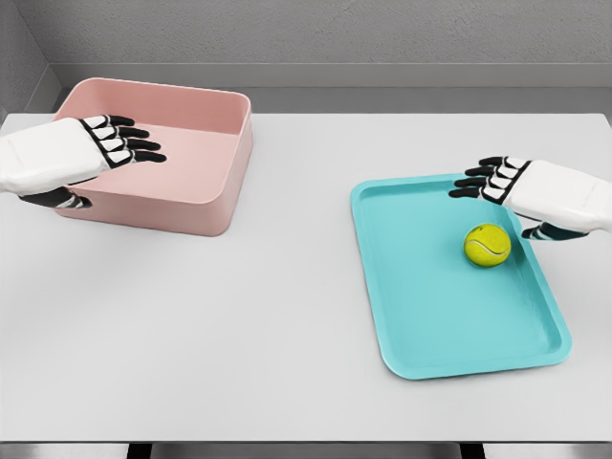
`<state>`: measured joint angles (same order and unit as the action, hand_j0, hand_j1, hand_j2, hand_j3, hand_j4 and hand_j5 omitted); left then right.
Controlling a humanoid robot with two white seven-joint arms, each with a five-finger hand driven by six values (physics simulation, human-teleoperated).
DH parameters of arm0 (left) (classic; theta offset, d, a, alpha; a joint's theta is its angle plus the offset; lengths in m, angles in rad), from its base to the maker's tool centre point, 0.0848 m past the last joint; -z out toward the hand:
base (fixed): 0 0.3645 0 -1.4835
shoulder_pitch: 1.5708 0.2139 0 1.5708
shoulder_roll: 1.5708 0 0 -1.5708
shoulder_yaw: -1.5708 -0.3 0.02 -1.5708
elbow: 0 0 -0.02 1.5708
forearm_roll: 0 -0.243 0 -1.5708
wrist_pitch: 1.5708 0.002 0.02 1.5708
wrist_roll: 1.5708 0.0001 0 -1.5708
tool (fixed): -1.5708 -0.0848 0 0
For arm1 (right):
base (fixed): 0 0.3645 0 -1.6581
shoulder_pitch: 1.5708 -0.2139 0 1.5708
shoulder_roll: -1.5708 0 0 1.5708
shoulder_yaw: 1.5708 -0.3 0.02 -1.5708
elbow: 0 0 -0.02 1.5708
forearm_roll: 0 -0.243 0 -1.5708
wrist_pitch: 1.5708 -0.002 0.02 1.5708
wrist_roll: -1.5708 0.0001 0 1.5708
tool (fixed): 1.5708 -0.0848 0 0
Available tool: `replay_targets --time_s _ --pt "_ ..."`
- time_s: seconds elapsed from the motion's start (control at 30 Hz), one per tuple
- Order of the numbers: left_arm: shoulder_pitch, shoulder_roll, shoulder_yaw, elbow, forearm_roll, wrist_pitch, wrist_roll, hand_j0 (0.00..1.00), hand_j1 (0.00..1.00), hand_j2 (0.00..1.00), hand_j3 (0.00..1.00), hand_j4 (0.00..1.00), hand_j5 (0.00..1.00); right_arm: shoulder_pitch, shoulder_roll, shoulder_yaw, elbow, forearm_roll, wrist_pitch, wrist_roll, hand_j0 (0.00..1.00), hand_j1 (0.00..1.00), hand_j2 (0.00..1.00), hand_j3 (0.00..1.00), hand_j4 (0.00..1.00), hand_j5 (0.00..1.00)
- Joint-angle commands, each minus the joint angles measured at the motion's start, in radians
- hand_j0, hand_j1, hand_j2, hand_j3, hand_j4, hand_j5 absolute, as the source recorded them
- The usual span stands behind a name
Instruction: Put the tennis from the blue tray into the pink basket with both arms
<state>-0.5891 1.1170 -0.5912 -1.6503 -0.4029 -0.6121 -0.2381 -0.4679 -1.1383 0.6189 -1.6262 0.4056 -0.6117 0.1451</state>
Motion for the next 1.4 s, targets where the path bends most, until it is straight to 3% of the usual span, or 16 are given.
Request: replay_targets --time_s 0.0,0.27,0.3,0.37,0.4,0.63,0.7,1.0,1.23,1.37 --pt "0.0 0.003 0.001 0.003 0.006 0.001 0.0 1.0 1.0 1.0 1.0 1.0 1.0 0.0 -0.001 0.002 -0.001 -0.008 0.001 0.001 1.0 1.0 1.0 1.0 1.0 1.0" --pt "0.002 0.018 -0.001 -0.006 0.006 0.001 0.0 1.0 1.0 1.0 1.0 1.0 1.0 -0.003 0.003 0.027 0.026 -0.016 0.001 0.004 1.0 1.0 1.0 1.0 1.0 1.0" --pt "0.002 0.02 -0.002 -0.008 0.006 0.001 0.0 1.0 1.0 1.0 1.0 1.0 1.0 -0.006 0.005 0.028 0.028 -0.045 0.001 0.037 1.0 1.0 1.0 1.0 1.0 1.0" --pt "0.008 0.02 -0.002 -0.013 0.006 0.001 0.002 1.0 1.0 1.0 1.0 1.0 1.0 -0.012 0.011 0.028 0.028 -0.185 0.001 0.252 1.0 1.0 1.0 1.0 1.0 1.0" --pt "0.012 0.021 -0.004 -0.014 0.006 0.001 0.0 1.0 1.0 1.0 1.0 1.0 1.0 -0.014 0.014 0.032 0.029 -0.202 0.001 0.287 1.0 1.0 1.0 1.0 1.0 1.0" --pt "0.077 0.081 -0.001 -0.088 0.006 0.001 0.0 1.0 1.0 1.0 1.0 1.0 1.0 -0.04 0.052 0.051 0.061 -0.203 0.001 0.295 1.0 1.0 1.0 1.0 1.0 1.0" --pt "0.09 0.101 0.002 -0.101 0.006 0.001 0.0 1.0 1.0 1.0 1.0 1.0 1.0 -0.044 0.088 0.051 0.072 -0.205 0.001 0.352 1.0 1.0 1.0 1.0 1.0 1.0" --pt "0.153 0.101 -0.001 -0.137 0.004 0.001 -0.015 1.0 1.0 1.0 1.0 1.0 1.0 -0.072 0.186 0.078 0.204 -0.191 0.001 0.401 1.0 1.0 1.0 1.0 1.0 1.0" --pt "0.189 0.109 -0.002 -0.14 0.003 0.001 -0.047 1.0 1.0 1.0 1.0 1.0 1.0 -0.087 0.19 0.079 0.236 -0.191 0.001 0.401 1.0 1.0 1.0 1.0 1.0 1.0" --pt "0.196 0.116 -0.004 -0.112 0.05 0.001 -0.044 1.0 1.0 1.0 1.0 1.0 1.0 -0.089 0.19 0.079 0.252 -0.191 0.001 0.401 1.0 1.0 1.0 1.0 1.0 1.0"
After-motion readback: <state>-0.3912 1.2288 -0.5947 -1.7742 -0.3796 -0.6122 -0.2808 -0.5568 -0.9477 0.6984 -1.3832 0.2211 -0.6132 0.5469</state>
